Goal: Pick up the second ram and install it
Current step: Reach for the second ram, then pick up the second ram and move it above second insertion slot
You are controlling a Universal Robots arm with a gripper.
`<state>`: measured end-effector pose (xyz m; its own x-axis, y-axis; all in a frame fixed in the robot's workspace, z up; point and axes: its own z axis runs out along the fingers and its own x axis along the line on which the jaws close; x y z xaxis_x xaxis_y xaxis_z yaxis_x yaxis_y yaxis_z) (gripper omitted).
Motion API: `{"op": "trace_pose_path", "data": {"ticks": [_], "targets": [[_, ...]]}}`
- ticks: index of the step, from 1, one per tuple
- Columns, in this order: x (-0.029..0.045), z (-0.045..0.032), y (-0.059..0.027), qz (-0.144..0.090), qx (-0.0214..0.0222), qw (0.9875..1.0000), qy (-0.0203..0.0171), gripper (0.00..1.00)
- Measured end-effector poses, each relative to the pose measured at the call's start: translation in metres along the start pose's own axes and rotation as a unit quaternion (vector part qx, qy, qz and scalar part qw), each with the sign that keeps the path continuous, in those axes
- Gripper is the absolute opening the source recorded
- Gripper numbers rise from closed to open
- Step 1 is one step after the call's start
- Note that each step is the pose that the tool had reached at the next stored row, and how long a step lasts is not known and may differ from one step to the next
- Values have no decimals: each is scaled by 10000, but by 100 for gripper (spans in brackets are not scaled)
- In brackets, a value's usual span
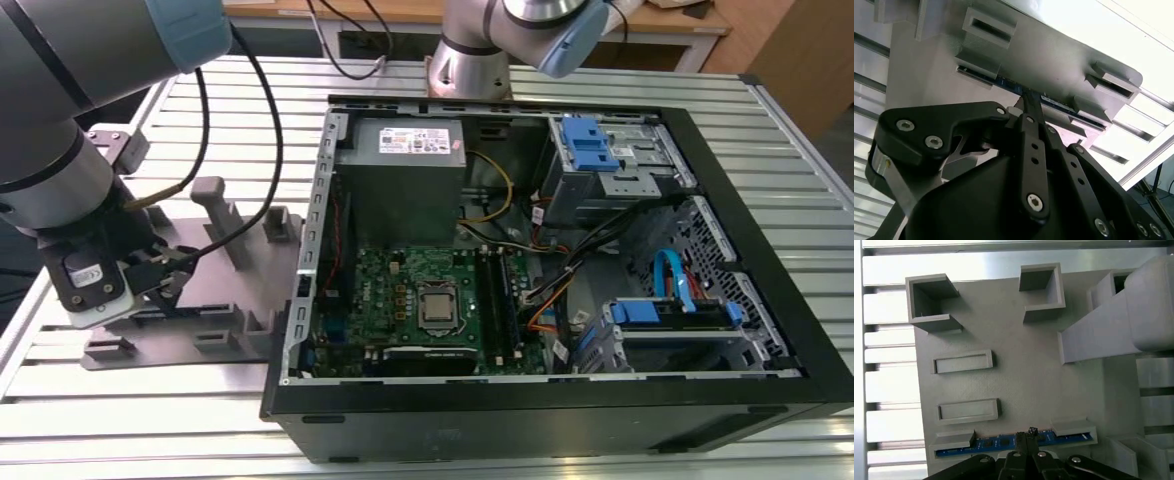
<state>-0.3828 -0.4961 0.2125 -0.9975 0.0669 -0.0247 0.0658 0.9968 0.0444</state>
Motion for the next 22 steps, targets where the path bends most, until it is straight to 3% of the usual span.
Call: {"op": "trace_pose_path", "data": {"ticks": [10,14,18,22], "targets": [[0,1,0,-16,1,10000,0,7],[1,1,0,-247,-5,9997,11,7],[1,1,0,-611,-14,9981,27,7],[0,2,0,-942,-22,9955,42,7]]}}
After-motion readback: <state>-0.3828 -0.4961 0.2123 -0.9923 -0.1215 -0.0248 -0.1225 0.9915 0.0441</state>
